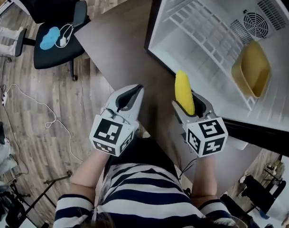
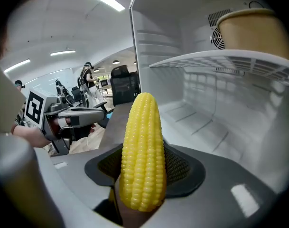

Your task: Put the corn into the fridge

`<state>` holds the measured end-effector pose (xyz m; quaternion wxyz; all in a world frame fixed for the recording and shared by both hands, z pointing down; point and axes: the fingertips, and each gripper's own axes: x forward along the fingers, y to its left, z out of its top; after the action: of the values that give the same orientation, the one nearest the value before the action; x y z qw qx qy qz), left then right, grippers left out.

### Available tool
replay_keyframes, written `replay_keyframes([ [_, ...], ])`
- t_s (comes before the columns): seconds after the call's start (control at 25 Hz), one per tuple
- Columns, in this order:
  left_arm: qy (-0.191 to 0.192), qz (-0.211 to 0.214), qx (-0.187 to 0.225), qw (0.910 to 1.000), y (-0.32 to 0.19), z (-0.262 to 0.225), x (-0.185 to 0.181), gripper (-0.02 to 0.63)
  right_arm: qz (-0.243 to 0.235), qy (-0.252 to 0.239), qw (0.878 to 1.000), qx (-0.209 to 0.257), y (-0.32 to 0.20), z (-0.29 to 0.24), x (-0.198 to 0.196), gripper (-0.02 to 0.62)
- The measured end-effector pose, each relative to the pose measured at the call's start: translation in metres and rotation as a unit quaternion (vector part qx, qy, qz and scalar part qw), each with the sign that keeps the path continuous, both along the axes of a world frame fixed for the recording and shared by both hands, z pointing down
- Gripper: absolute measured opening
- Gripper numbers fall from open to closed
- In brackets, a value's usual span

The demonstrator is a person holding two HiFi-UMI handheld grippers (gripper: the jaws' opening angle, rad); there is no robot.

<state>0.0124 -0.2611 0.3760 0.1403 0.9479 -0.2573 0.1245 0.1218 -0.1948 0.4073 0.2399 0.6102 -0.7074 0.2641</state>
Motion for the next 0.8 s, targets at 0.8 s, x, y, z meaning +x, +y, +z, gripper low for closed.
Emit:
replay_keyframes([
  [0.8, 0.015, 0.019, 0.019, 0.9995, -0.038, 0.023, 0.057, 0.000, 0.133, 0.111, 0.985, 0.005, -0.031, 0.009, 0.108, 0.250],
])
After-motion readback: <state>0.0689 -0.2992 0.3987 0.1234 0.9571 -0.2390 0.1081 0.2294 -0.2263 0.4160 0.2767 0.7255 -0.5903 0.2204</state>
